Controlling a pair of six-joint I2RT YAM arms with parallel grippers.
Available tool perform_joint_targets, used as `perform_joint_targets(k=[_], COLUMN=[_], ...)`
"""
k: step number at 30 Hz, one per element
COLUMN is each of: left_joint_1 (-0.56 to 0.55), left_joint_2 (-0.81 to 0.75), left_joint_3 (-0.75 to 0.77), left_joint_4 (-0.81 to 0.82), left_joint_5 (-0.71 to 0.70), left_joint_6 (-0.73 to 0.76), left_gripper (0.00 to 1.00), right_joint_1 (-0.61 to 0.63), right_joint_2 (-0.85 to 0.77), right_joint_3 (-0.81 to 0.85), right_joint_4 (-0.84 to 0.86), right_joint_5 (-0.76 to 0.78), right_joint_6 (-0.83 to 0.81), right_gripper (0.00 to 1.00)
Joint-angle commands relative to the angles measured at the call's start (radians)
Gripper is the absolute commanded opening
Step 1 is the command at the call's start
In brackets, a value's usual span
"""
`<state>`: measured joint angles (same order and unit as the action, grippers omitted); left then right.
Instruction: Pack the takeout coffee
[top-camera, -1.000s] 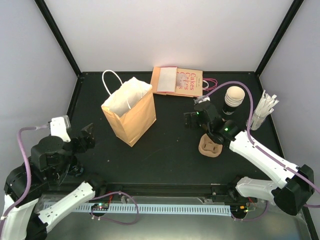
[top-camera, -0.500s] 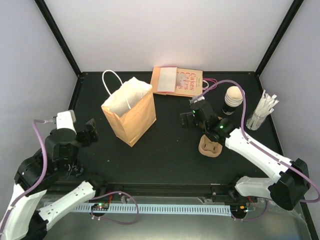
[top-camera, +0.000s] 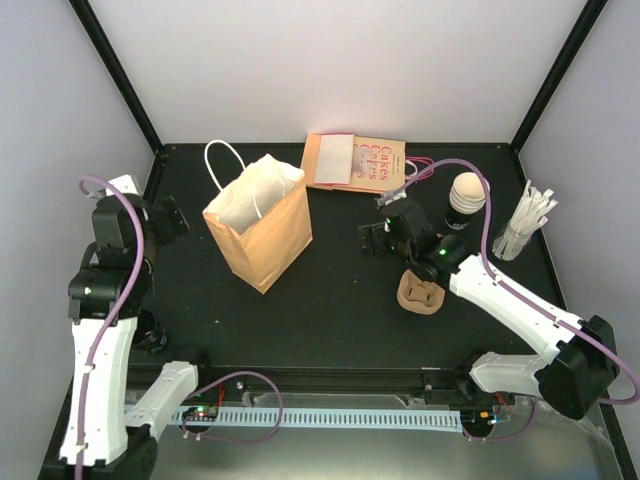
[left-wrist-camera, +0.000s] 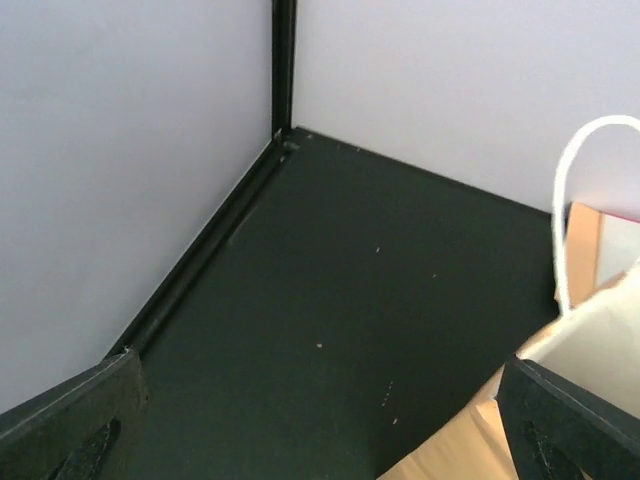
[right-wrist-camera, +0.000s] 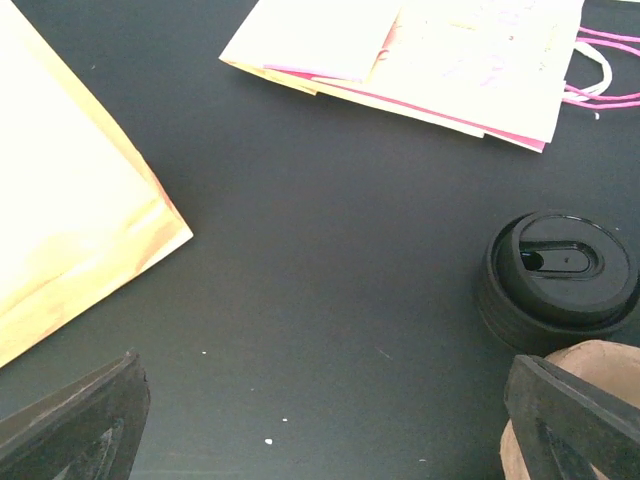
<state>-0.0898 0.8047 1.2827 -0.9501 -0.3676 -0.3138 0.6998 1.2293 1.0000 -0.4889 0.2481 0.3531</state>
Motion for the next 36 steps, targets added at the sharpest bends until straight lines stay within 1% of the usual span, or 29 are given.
perform_joint_targets(k=[1, 4, 7, 9, 12, 15, 17, 20, 22, 24, 28, 30, 31, 34, 36], left_joint_1=[0.150, 0.233, 0.248, 0.248, 0.248, 0.248, 0.253, 0.281, 0.298, 0.326, 0.412, 0.466, 0.496, 0.570, 0.590], left_joint_2=[0.029, 0.023, 0.021, 0.029, 0.063, 0.128, 0.173, 0.256, 0.303, 0.318, 0.264, 0.234, 0.227, 0.210, 0.202], left_joint_3=[-0.010, -0.080, -0.136, -0.171, -0.197, -0.209, -0.224, -0.246, -0.243, -0.253, -0.311, -0.352, -0.366, -0.389, -0.396], left_joint_4=[0.029, 0.051, 0.068, 0.050, -0.061, -0.193, -0.244, -0.279, -0.316, -0.323, -0.276, -0.245, -0.244, -0.241, -0.231], left_joint_5=[0.180, 0.216, 0.238, 0.231, 0.133, 0.013, 0.015, 0.121, 0.142, 0.133, 0.136, 0.158, 0.159, 0.170, 0.183], left_joint_6=[-0.087, -0.132, -0.162, -0.196, -0.311, -0.383, -0.417, -0.404, -0.405, -0.430, -0.455, -0.448, -0.448, -0.439, -0.429], left_gripper=[0.97, 0.95, 0.97, 0.98, 0.99, 0.99, 0.99, 0.99, 0.97, 0.95, 0.92, 0.88, 0.83, 0.75, 0.74], right_joint_1=[-0.007, -0.008, -0.009, -0.009, -0.008, -0.009, -0.009, -0.010, -0.011, -0.011, -0.010, -0.012, -0.012, -0.011, -0.013], right_joint_2=[-0.027, -0.031, -0.027, -0.023, -0.022, -0.023, -0.022, -0.018, -0.016, -0.013, -0.010, -0.010, -0.010, -0.011, -0.013], right_joint_3=[-0.002, -0.006, -0.005, -0.003, -0.004, -0.004, -0.002, 0.000, 0.003, 0.007, 0.007, 0.005, 0.005, 0.004, 0.002], right_joint_4=[0.033, 0.036, 0.035, 0.035, 0.036, 0.039, 0.041, 0.043, 0.042, 0.041, 0.039, 0.042, 0.042, 0.041, 0.044], right_joint_5=[-0.022, -0.032, -0.051, -0.063, -0.070, -0.068, -0.071, -0.081, -0.089, -0.098, -0.107, -0.106, -0.106, -0.105, -0.108], right_joint_6=[-0.005, -0.003, 0.000, 0.000, 0.002, 0.004, 0.006, 0.006, 0.006, 0.006, 0.006, 0.007, 0.008, 0.006, 0.007], right_gripper=[1.00, 1.00, 1.00, 1.00, 1.00, 1.00, 1.00, 1.00, 1.00, 1.00, 1.00, 1.00, 1.00, 1.00, 1.00])
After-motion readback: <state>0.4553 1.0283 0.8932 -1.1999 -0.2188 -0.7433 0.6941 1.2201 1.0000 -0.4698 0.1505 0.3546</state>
